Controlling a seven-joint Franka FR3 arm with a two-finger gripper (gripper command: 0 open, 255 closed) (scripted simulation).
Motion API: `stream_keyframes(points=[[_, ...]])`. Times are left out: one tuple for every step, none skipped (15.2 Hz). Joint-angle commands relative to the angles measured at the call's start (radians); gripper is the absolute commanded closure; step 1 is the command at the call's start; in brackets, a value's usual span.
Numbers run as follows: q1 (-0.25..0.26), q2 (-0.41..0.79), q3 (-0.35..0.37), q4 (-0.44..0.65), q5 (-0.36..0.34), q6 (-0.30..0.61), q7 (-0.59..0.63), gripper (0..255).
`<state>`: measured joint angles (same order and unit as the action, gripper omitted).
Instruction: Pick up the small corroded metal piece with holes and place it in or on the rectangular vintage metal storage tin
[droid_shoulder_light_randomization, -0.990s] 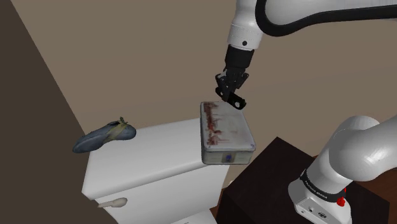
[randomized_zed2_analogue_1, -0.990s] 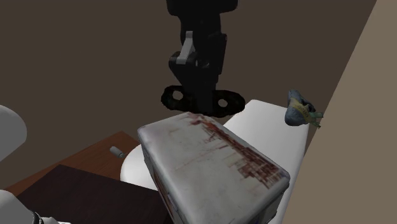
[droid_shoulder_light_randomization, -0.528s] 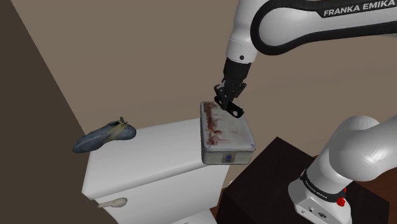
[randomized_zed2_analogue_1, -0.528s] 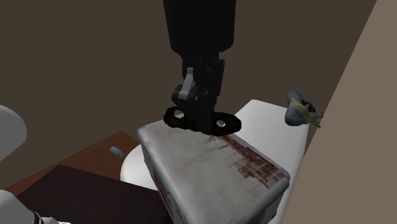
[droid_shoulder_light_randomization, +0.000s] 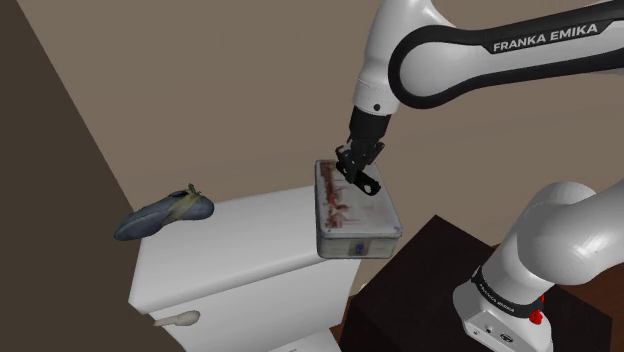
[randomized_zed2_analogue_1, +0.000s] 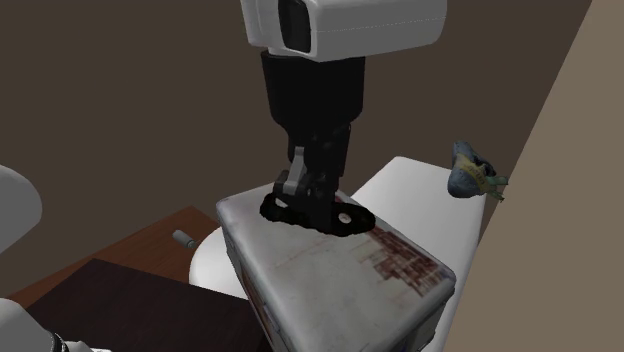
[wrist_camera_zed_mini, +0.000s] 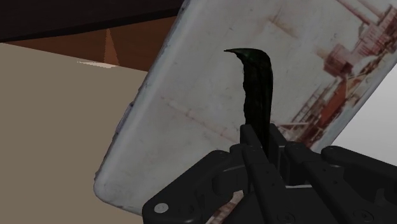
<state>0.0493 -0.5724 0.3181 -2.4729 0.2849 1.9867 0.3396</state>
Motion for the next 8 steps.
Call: stream_keyframes(points=[[0.000, 0.000, 0.000, -0.001, 0.000, 0.001, 0.000, 255], [0.000, 0.000, 0.000, -0.001, 0.000, 0.001, 0.000, 255], [0.000, 0.000, 0.000, -0.001, 0.000, 0.001, 0.000, 255], [0.000, 0.000, 0.000, -0.001, 0.000, 0.001, 0.000, 255], [0.000, 0.000, 0.000, -0.001, 0.000, 0.001, 0.000, 0], [0.000, 0.000, 0.000, -0.001, 0.000, 0.001, 0.000, 0], [0.000, 0.000, 0.000, -0.001, 0.000, 0.001, 0.000, 0], [0.000, 0.000, 0.000, -0.001, 0.000, 0.001, 0.000, 0]])
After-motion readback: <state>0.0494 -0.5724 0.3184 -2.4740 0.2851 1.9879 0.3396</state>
